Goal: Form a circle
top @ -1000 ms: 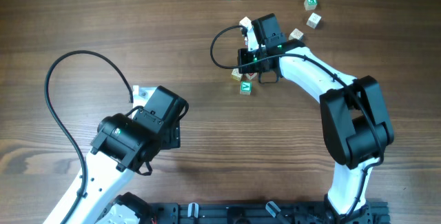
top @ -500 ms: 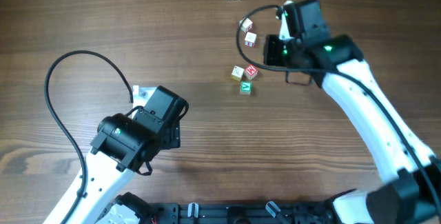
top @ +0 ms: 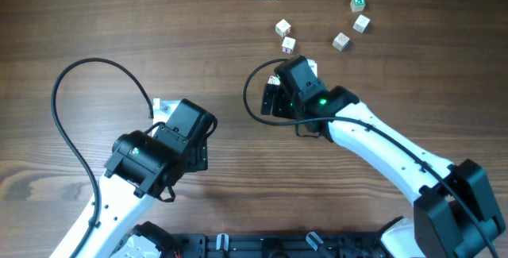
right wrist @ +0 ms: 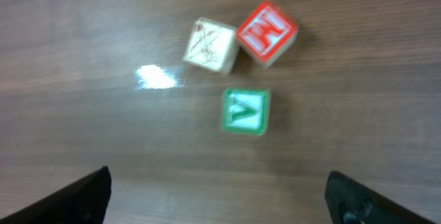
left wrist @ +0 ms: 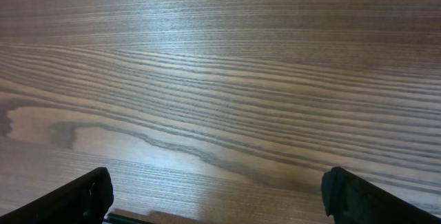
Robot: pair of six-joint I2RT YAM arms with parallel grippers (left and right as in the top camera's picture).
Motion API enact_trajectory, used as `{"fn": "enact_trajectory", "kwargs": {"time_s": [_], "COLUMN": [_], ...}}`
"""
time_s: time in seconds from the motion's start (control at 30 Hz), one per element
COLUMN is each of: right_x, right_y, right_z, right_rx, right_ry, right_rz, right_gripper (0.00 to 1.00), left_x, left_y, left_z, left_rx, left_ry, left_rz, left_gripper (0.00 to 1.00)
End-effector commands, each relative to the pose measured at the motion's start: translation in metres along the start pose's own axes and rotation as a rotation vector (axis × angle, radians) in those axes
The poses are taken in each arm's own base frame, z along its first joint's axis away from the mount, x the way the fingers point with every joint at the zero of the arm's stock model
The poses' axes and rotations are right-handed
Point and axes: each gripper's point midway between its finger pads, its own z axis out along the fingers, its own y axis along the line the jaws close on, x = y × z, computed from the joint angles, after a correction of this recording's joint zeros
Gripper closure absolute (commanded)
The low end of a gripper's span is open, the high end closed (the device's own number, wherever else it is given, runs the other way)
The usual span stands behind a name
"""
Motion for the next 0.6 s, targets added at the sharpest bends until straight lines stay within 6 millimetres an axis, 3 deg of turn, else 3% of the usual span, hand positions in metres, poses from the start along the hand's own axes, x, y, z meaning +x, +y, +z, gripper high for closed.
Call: {"fn": "enact_trajectory", "kwargs": {"time_s": [0.0,0.3,0.57], "right_x": [0.005,0.021,0.022], "right_y": [-0.019,-0.028,-0.029], "right_z": [0.024,0.071,0.073], "right_rx": [0.063,0.101,0.103], "right_ry": [-0.046,0.002,0.005], "right_rz": [-0.044,-0.07,-0.071], "right_gripper": [0.03,0.24,0.57], "left_x": [0.001,0.001,0.001], "left_y": [0.0,0.0,0.0], "left_z": [0.0,0.0,0.0], "left_rx": [0.008,0.008,0.008], "left_ry": [0.002,0.002,0.002], "left_rz": [-0.02,-0.02,-0.02], "left_gripper": [0.0,0.0,0.0]}}
